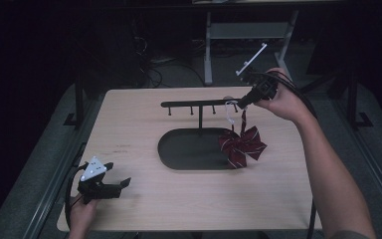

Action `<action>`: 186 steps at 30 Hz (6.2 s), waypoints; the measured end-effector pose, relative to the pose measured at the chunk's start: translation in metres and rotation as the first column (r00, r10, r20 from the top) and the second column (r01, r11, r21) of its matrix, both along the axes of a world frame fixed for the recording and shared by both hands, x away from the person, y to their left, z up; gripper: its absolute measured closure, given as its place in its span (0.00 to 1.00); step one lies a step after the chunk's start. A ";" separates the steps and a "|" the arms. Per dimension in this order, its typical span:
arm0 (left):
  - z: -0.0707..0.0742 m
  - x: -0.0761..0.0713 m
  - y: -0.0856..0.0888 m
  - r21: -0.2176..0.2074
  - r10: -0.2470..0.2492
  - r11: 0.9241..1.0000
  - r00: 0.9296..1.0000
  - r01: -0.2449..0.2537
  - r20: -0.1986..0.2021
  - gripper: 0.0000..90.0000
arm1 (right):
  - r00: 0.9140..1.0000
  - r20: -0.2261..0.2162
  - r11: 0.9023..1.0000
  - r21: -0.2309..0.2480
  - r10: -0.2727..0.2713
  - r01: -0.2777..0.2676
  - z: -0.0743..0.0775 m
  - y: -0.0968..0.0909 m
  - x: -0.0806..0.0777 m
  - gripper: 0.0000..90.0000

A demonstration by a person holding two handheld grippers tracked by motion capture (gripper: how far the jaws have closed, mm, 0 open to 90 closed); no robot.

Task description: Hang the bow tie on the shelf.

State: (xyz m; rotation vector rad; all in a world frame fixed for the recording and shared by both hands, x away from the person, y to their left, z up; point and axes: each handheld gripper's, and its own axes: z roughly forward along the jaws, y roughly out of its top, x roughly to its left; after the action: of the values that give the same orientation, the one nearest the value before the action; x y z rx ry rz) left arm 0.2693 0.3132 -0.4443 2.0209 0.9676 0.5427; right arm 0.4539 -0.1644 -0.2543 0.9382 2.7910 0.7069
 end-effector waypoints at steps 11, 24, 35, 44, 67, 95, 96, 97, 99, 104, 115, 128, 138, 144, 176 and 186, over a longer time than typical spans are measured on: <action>0.000 0.000 0.000 -0.003 0.000 1.000 1.000 0.000 -0.005 0.15 | 0.999 -0.011 0.999 -0.012 -0.030 0.030 -0.009 -0.002 0.010 0.96; -0.001 0.000 -0.001 0.001 -0.007 1.000 1.000 0.007 -0.010 0.15 | 0.998 -0.010 0.998 -0.017 -0.055 0.055 -0.012 -0.006 0.015 0.96; -0.001 0.000 -0.001 -0.002 -0.009 1.000 1.000 0.009 -0.009 0.15 | 0.998 -0.012 0.998 -0.015 -0.069 0.068 -0.023 -0.006 0.018 0.96; -0.001 0.000 -0.002 0.000 -0.013 1.000 1.000 0.013 -0.009 0.15 | 0.997 -0.007 0.997 -0.016 -0.074 0.074 -0.024 -0.006 0.019 0.93; 0.000 0.000 -0.003 0.006 -0.018 1.000 1.000 0.018 -0.009 0.15 | 0.997 -0.006 0.997 -0.003 -0.072 0.072 -0.023 -0.009 0.013 0.88; 0.000 -0.001 -0.004 0.015 -0.022 1.000 1.000 0.022 -0.007 0.15 | 0.996 -0.047 0.995 0.062 -0.075 0.078 -0.036 -0.031 -0.001 0.82; 0.000 -0.001 -0.005 0.015 -0.022 1.000 1.000 0.022 -0.007 0.15 | 0.996 -0.051 0.995 0.061 -0.077 0.080 -0.037 -0.031 -0.001 0.81; 0.000 -0.002 -0.005 0.012 -0.021 1.000 1.000 0.021 -0.007 0.15 | 0.996 -0.052 0.995 0.062 -0.078 0.081 -0.038 -0.032 -0.002 0.81; 0.000 -0.002 -0.005 0.016 -0.025 1.000 1.000 0.025 -0.008 0.15 | 0.995 -0.053 0.995 0.063 -0.079 0.082 -0.040 -0.033 -0.004 0.80; 0.000 -0.002 -0.005 0.016 -0.023 1.000 1.000 0.023 -0.007 0.15 | 0.995 -0.053 0.993 0.073 -0.084 0.088 -0.041 -0.037 -0.007 0.78; 0.000 -0.002 -0.006 0.024 -0.034 0.999 0.999 0.033 0.003 0.15 | 0.995 -0.059 0.991 0.102 -0.086 0.092 -0.049 -0.048 -0.016 0.71; 0.000 -0.003 -0.008 0.039 -0.044 0.998 0.999 0.044 0.001 0.15 | 0.995 -0.045 0.987 0.131 -0.084 0.089 -0.054 -0.058 -0.032 0.64; -0.001 -0.003 -0.008 0.031 -0.038 0.999 0.999 0.038 0.000 0.15 | 0.994 -0.077 0.986 0.135 -0.083 0.093 -0.067 -0.063 -0.041 0.57; -0.001 -0.003 -0.008 0.033 -0.035 0.999 0.999 0.035 -0.002 0.15 | 0.993 -0.084 0.987 0.136 -0.078 0.089 -0.075 -0.065 -0.046 0.52; -0.002 -0.003 -0.009 0.035 -0.037 0.999 0.999 0.037 0.000 0.15 | 0.988 -0.100 0.979 0.156 -0.113 0.128 -0.112 -0.079 -0.070 0.43; -0.002 -0.004 -0.009 0.037 -0.036 0.999 0.999 0.036 -0.003 0.15 | 0.988 -0.108 0.978 0.166 -0.111 0.128 -0.125 -0.084 -0.082 0.43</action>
State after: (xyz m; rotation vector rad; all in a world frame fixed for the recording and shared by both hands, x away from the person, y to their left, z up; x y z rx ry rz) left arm 0.2656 0.3042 -0.4463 2.0683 0.9269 0.5427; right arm 0.3714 -0.2481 -0.3796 1.1918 2.7605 0.9207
